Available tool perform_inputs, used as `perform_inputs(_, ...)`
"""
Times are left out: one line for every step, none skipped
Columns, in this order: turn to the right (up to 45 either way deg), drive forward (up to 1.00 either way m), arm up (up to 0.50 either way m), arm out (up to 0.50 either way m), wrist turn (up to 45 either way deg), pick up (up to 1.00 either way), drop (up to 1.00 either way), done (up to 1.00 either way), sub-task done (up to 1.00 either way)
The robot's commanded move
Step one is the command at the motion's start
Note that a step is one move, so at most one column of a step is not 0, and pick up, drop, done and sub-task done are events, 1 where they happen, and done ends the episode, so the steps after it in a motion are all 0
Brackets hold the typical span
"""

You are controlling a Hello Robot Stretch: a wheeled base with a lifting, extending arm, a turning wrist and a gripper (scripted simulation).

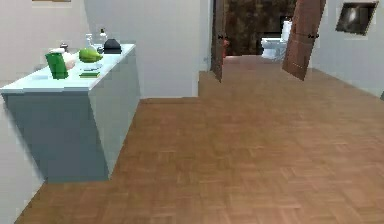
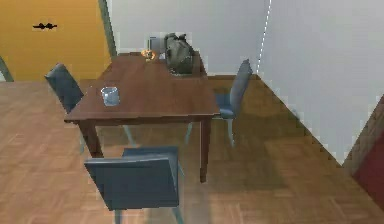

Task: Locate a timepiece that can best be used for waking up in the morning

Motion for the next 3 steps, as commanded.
perform_inputs(0.0,0.65,0.00,0.00,0.0,0.00,0.00,0.00,0.00)
perform_inputs(24.0,0.00,0.00,0.00,0.0,0.00,0.00,0.00,0.00)
perform_inputs(0.0,1.00,0.00,0.00,0.0,0.00,0.00,0.00,0.00)
